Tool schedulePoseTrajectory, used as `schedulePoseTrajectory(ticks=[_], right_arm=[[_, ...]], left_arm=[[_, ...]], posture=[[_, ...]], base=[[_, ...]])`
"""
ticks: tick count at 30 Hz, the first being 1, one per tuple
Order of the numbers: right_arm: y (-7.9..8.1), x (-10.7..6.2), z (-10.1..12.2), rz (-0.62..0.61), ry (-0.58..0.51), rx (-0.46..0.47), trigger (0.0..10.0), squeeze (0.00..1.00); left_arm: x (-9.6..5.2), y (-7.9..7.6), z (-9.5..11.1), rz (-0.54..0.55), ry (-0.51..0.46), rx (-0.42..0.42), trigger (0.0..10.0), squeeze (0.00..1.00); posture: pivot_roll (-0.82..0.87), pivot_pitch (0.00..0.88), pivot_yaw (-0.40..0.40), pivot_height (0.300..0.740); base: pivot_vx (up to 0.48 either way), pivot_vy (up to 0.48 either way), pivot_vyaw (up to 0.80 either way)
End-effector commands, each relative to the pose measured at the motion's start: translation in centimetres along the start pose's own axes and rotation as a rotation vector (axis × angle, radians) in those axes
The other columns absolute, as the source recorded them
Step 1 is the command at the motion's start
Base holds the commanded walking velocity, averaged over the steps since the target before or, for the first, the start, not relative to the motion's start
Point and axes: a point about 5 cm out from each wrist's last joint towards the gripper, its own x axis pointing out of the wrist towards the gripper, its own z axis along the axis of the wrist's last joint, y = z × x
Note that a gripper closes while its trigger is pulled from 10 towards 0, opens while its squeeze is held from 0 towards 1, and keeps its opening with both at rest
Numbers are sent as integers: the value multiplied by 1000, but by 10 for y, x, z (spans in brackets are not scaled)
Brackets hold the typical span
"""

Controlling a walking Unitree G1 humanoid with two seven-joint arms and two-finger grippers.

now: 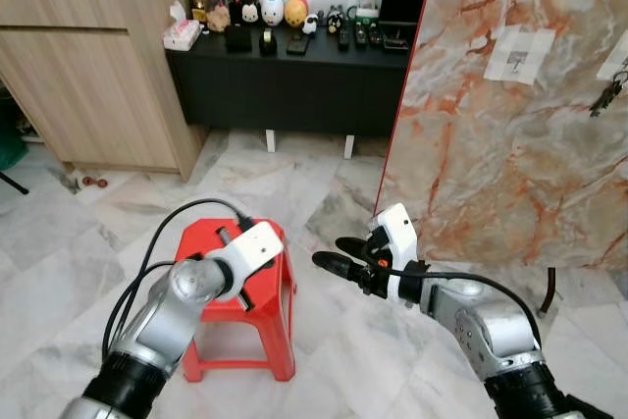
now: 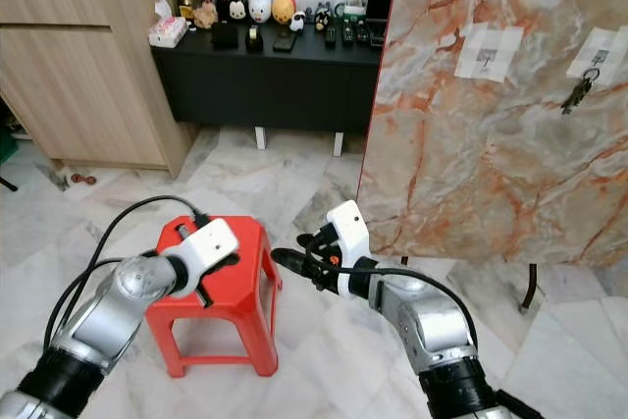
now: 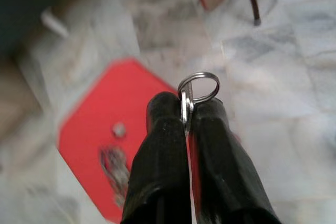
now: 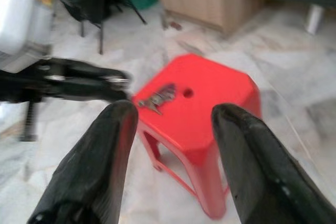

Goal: Hang keys on a hook

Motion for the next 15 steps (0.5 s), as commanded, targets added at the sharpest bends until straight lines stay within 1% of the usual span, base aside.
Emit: schedulePoseTrajectory(ticks=[1,2,3,4,5,7,8,9,10,11,12,15], right_arm=[[-20,-3,-17,-160,30,60,10000,0],[-20,-3,-17,-160,30,60,10000,0],[-27,-4,-27,-223,33,113,10000,0],[-27,-4,-27,-223,33,113,10000,0],[-32,-5,-38,-270,44,140,10000,0],[-37,-7,-49,-326,66,147,10000,0],[-42,-10,-68,-400,116,148,10000,0],[-43,-11,-74,-417,129,152,10000,0],[-45,-13,-89,-457,160,193,10000,0],[-45,-13,-89,-457,160,193,10000,0],[-45,-17,-110,-508,217,217,10000,0],[-39,-25,-144,-567,313,262,10000,0]], left_arm=[[0,1,-29,60,55,-142,10000,0],[0,1,-29,60,55,-142,10000,0],[-1,-1,-46,90,94,-211,10000,0],[-1,-1,-46,90,94,-211,10000,0],[-2,-4,-61,105,132,-249,10000,0],[-2,-9,-72,109,158,-290,10000,0],[-3,-19,-92,105,224,-322,10000,0],[-4,-22,-98,102,244,-323,10000,0],[-5,-31,-110,93,286,-344,10000,0],[-5,-31,-110,93,286,-344,10000,0],[-7,-43,-124,84,331,-369,10000,0],[-10,-59,-143,92,397,-430,10000,0]], posture=[[61,35,-45,740],[61,35,-45,740],[60,36,-44,740],[60,36,-44,740],[61,36,-44,740],[61,36,-44,740],[61,34,-44,740],[61,34,-44,740],[60,33,-45,740],[60,33,-45,740],[59,33,-45,740],[64,34,-46,740]], base=[[0,0,0],[0,0,0],[0,0,0],[0,0,0],[0,0,0],[0,0,0],[0,0,0],[0,0,0],[0,0,0],[0,0,0],[0,0,0],[0,0,0]])
